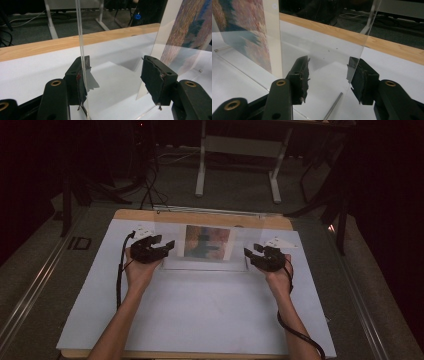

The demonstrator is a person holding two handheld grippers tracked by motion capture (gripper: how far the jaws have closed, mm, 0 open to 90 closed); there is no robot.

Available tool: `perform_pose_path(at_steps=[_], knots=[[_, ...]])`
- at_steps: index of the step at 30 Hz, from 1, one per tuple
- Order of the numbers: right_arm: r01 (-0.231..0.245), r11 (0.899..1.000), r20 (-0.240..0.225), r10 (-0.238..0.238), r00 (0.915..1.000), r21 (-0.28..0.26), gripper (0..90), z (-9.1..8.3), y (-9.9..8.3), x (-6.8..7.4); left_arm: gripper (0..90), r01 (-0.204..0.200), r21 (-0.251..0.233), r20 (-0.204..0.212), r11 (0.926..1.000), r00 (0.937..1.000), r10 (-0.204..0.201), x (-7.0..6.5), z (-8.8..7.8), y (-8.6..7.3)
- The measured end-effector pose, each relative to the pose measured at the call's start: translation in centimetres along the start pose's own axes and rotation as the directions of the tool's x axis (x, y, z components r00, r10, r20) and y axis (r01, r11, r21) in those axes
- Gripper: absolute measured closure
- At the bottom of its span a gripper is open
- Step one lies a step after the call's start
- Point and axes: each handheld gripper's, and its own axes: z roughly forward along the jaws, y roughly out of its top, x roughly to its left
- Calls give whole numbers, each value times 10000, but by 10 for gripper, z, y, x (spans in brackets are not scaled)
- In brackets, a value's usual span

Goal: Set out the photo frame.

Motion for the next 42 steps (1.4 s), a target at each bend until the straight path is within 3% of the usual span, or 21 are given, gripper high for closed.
perform_pose_path(at_steps=[20,31,42], knots=[[49,10000,13,-49,10000,17,514,-17,-5,11,404,105,93,207,9999,9997,-107,-6,-11,-6],[7,10000,-9,-7,10000,14,514,-24,-10,8,407,11,190,200,9998,9998,-15,-15,-13,-8],[35,10000,-143,-35,9999,33,514,-24,-13,8,420,45,197,385,9998,9992,-52,-13,-17,-13]])
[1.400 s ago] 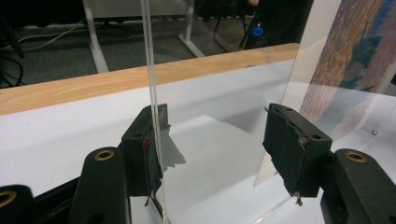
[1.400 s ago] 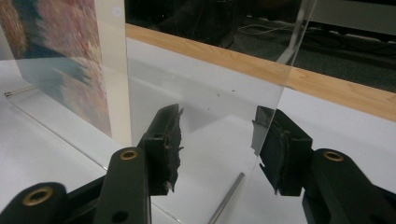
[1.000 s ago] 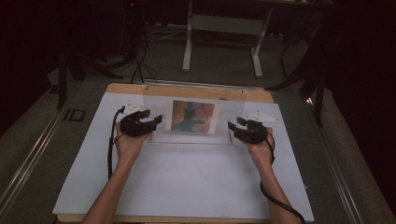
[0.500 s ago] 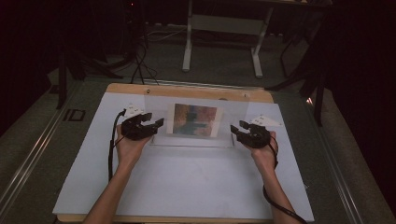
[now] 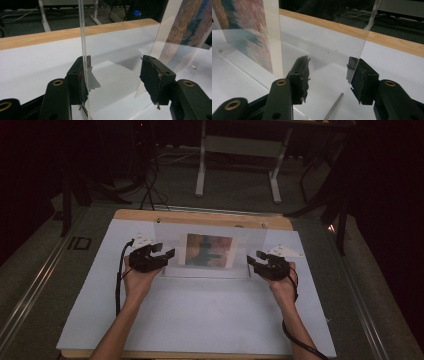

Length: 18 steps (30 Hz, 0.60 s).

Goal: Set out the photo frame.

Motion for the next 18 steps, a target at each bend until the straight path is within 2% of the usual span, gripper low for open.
perform_pose_path(at_steps=[12,18], knots=[[133,9999,12,-133,9999,-17,526,-2,-1,3,419,-17,-28,159,10000,9999,17,4,-1,-1],[157,9999,-196,-158,9997,-14,541,-3,-2,1,417,20,-66,266,10000,9996,-18,6,0,-2]])
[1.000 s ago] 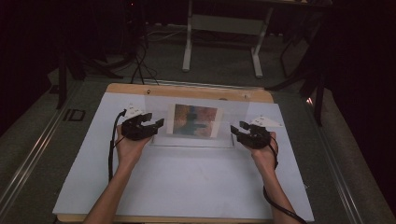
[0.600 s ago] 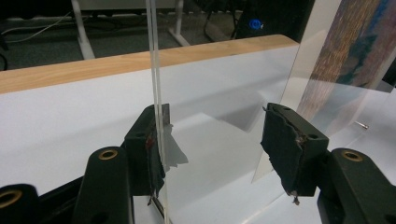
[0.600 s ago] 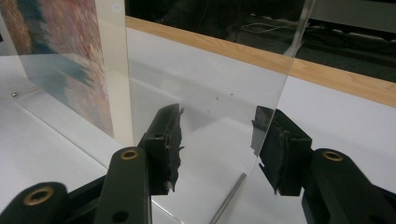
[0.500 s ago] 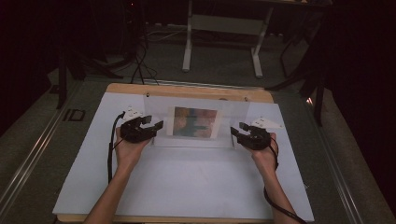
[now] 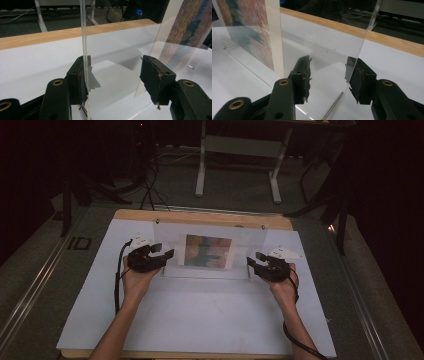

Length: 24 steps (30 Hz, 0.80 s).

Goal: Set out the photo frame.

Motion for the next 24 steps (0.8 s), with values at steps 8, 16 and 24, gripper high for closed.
perform_pose_path(at_steps=[8,16,24], knots=[[29,10000,-199,-29,9998,-8,549,0,0,-3,417,22,132,-20,9999,10000,-22,-1,-1,1],[67,10000,-251,-66,9997,43,554,-1,0,-4,419,-41,107,34,9999,10000,40,0,-1,0],[179,9996,-258,-174,9995,198,562,-2,1,-5,423,-84,152,95,9998,9999,82,1,-2,0]])
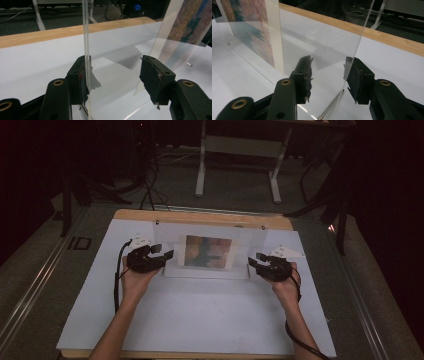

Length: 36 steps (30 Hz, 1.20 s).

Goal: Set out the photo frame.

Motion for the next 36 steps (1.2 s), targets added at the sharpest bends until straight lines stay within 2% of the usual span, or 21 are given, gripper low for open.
perform_pose_path(at_steps=[10,15,18,31,36], knots=[[65,9995,-228,-58,9997,311,556,-5,0,-7,421,105,-72,-122,9999,9999,-106,6,-7,1],[120,9995,-304,-111,9995,279,554,-10,2,-9,425,229,-218,-112,9995,9997,-231,9,-12,2],[100,9997,-308,-93,9995,227,553,-14,4,-11,430,151,-258,-130,9996,9998,-154,11,-16,3],[-183,9998,-71,183,9998,-40,553,-28,6,-24,442,394,-747,-331,9964,9986,-419,24,-35,9],[-475,9988,156,472,9988,134,550,-29,2,-34,443,548,-857,-522,9948,9969,-595,32,-41,8]])
